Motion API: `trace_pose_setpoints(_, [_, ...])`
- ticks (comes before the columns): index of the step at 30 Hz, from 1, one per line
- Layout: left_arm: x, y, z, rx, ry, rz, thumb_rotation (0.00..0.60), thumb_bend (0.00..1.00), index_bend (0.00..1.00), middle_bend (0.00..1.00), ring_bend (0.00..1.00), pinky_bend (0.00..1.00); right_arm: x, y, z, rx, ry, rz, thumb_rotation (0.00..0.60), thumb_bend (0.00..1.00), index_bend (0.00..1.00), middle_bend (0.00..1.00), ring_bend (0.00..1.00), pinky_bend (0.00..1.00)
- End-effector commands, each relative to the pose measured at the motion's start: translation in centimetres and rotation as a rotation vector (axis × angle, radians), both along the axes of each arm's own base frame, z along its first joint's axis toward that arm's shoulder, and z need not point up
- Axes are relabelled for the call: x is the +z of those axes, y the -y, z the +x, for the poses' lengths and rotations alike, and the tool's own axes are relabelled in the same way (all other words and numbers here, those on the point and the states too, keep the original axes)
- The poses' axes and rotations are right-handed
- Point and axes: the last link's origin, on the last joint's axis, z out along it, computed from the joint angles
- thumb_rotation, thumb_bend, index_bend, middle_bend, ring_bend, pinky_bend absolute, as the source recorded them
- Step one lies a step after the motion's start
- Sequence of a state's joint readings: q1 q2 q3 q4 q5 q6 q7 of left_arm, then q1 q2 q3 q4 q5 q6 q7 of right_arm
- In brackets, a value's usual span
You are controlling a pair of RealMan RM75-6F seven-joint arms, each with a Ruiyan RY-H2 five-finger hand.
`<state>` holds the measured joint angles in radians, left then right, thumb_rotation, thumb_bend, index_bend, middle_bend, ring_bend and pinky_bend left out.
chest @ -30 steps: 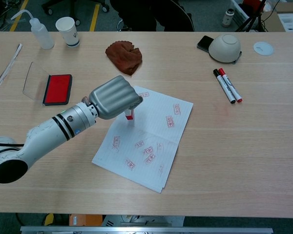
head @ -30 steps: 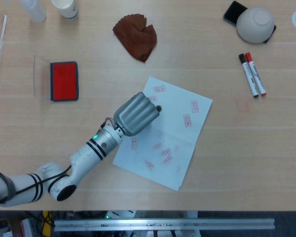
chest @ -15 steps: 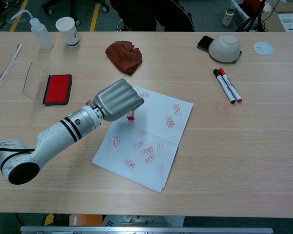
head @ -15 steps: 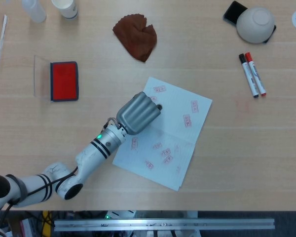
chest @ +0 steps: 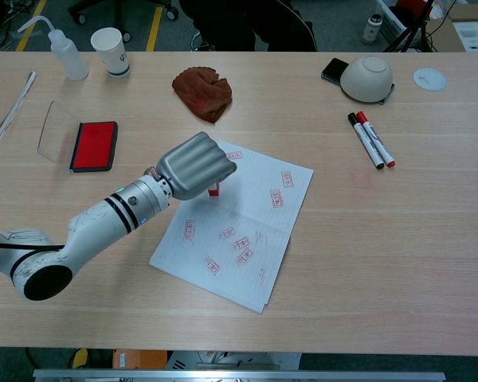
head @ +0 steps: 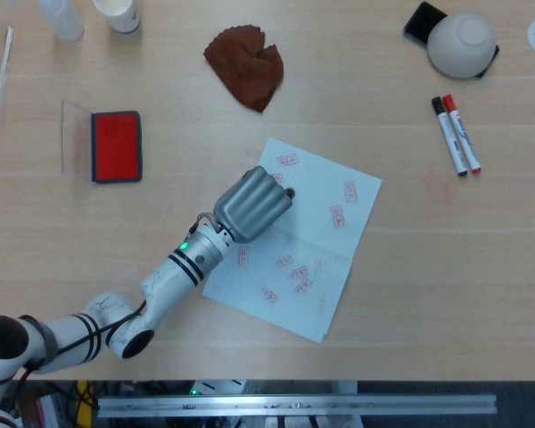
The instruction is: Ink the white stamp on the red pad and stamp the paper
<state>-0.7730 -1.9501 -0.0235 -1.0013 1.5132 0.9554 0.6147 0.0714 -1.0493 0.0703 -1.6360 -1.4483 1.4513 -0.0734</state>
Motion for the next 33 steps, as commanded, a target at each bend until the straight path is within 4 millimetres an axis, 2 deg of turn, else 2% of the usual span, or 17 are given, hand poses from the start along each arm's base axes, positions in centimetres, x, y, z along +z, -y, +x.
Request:
trace_pose_setpoints(1, [-0.1,0.0,0.0,-0.001,-0.005,-0.001,0.600,0.31,0.57,1.00,1.00,1.00,0.0,-0.1,-0.1,-0.002,0.000,-0.002,0.600,0.28,0.16,0.27,0.17,0.29])
trace_pose_setpoints(17, [0.2,0.0,0.2,-0.009,-0.013,0.007,0.600,0.31,0.57,1.00,1.00,1.00,0.2,-0.1,-0.3,-0.006,0.001,-0.010,0.600,0.28,0.16,0.27,0.17,0.29])
trace_pose_setpoints(20, [1.2,-0.3,0.6,-0.017,0.017,0.025,0.600,0.31,0.57,1.00,1.00,1.00,0.3,-0.1,-0.3,-0.004,0.002,-0.014,0.600,0.28,0.16,0.27,0.17,0.29])
trace_pose_setpoints(26, [4.5,-1.0,1.1,-0.022,0.093,0.068,0.600,0.31,0.57,1.00,1.00,1.00,0.3,-0.1,-0.2,0.003,0.006,-0.016,0.600,0.28,0.16,0.27,0.17,0.29])
trace_pose_setpoints(33, [7.9,-1.6,0.2,-0.006,0.139,0.114,0.600,0.31,0.57,1.00,1.00,1.00,0.1,0.2,0.2,0.017,0.011,-0.008,0.600,0.28,0.16,0.27,0.17,0.29])
